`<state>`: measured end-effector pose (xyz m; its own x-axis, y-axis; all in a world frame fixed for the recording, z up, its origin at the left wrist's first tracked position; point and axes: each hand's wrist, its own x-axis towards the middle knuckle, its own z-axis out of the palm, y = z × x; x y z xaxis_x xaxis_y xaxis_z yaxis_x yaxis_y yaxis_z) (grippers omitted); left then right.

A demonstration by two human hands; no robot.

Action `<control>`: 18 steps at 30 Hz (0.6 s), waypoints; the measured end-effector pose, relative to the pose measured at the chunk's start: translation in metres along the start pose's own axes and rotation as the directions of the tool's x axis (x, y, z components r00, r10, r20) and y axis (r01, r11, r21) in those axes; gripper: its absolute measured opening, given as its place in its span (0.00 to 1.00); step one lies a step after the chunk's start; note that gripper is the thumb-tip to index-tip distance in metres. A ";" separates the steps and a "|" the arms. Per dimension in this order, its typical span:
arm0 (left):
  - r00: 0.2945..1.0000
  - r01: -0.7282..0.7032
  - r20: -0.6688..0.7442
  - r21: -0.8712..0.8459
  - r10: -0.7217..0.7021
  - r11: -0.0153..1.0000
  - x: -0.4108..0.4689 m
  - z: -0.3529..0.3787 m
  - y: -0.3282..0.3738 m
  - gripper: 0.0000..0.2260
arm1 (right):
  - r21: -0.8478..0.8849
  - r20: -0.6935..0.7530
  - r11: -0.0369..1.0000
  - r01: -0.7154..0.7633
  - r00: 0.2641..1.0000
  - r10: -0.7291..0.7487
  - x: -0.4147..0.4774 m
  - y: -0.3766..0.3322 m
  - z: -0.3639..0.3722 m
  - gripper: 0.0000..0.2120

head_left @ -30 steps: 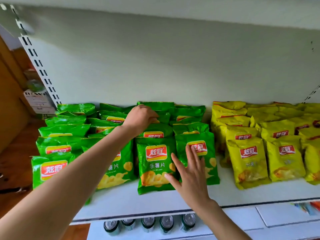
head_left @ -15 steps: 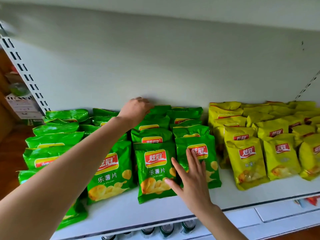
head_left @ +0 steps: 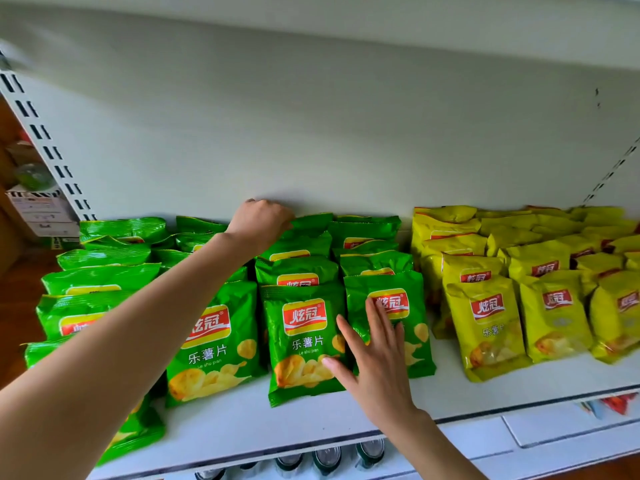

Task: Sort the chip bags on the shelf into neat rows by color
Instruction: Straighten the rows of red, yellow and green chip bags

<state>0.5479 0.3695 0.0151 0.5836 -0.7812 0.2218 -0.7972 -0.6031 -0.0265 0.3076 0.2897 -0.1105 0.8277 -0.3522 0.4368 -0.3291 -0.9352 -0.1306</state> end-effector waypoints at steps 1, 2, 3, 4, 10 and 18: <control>1.000 0.002 0.003 -0.006 -0.002 1.000 -0.001 -0.001 0.001 0.14 | 0.003 0.003 1.000 -0.001 1.000 0.001 0.000 0.000 -0.001 0.28; 1.000 -0.005 0.007 -0.004 0.005 1.000 -0.002 -0.001 0.001 0.14 | 0.008 0.006 1.000 0.000 1.000 0.000 0.000 0.000 -0.001 0.28; 1.000 -0.019 0.015 0.008 0.019 1.000 -0.002 -0.001 0.002 0.15 | 0.014 0.007 1.000 0.000 1.000 0.000 0.000 -0.001 -0.002 0.28; 0.999 -0.031 0.030 0.024 0.031 0.999 -0.002 -0.001 0.002 0.15 | 0.020 0.006 1.000 -0.002 1.000 0.001 0.000 -0.001 -0.002 0.28; 0.995 0.001 0.097 0.079 -0.009 0.997 -0.001 -0.006 0.002 0.15 | 0.025 0.017 1.000 -0.016 1.000 0.016 0.001 0.000 -0.003 0.28; 0.997 0.050 0.063 0.035 -0.052 0.998 -0.007 -0.004 -0.001 0.13 | 0.014 0.026 1.000 -0.021 0.999 0.021 0.001 -0.001 -0.003 0.28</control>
<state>0.5439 0.3759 0.0175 0.6327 -0.7574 0.1614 -0.7613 -0.6465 -0.0499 0.3074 0.2904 -0.1074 0.8324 -0.3722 0.4105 -0.3399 -0.9281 -0.1522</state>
